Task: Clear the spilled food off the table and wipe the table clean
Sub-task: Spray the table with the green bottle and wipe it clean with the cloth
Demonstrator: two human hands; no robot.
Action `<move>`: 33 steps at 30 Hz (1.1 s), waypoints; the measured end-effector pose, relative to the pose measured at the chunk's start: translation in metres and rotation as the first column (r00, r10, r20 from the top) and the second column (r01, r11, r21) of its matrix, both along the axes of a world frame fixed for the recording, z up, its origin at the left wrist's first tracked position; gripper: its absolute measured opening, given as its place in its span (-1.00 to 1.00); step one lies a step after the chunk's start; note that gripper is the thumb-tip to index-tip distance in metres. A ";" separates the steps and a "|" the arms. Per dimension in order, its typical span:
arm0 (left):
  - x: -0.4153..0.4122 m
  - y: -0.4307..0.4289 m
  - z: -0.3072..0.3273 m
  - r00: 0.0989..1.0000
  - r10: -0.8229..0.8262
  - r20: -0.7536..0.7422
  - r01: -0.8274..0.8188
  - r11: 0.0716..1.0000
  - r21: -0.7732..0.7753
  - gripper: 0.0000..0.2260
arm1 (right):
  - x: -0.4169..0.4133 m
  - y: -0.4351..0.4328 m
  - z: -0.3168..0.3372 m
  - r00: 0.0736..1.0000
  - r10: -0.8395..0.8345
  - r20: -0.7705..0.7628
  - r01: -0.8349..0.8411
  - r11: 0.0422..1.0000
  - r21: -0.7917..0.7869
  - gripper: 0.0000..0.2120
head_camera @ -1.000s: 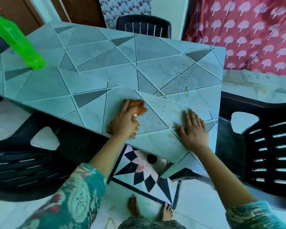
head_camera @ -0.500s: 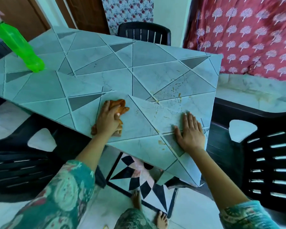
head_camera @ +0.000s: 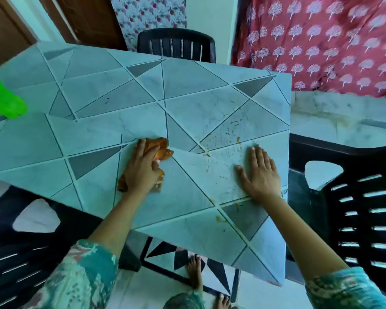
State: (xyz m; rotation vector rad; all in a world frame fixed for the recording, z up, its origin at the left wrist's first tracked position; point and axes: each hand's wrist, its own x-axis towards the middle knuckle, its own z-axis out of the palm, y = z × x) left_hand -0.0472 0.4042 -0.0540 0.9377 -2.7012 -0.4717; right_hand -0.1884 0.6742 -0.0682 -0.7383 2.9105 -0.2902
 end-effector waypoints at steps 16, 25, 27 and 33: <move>-0.064 -0.011 -0.003 0.978 -0.206 0.014 0.207 0.975 -0.076 -0.61 | -0.027 -0.011 0.001 0.996 -0.085 -0.021 0.085 0.996 -0.017 -0.25; -0.131 0.055 0.000 0.940 -0.341 0.002 0.341 0.939 -0.036 -0.58 | -0.025 -0.013 -0.001 0.992 -0.110 -0.064 0.108 0.993 -0.038 -0.29; -0.113 0.076 -0.005 0.864 -0.502 -0.038 0.498 0.864 -0.079 -0.57 | -0.025 -0.013 -0.002 0.990 -0.121 -0.068 0.119 0.992 -0.031 -0.31; -0.113 -0.008 -0.013 0.931 -0.364 0.014 0.364 0.931 0.001 -0.59 | -0.027 -0.012 -0.002 0.988 -0.144 -0.052 0.142 0.989 -0.053 -0.32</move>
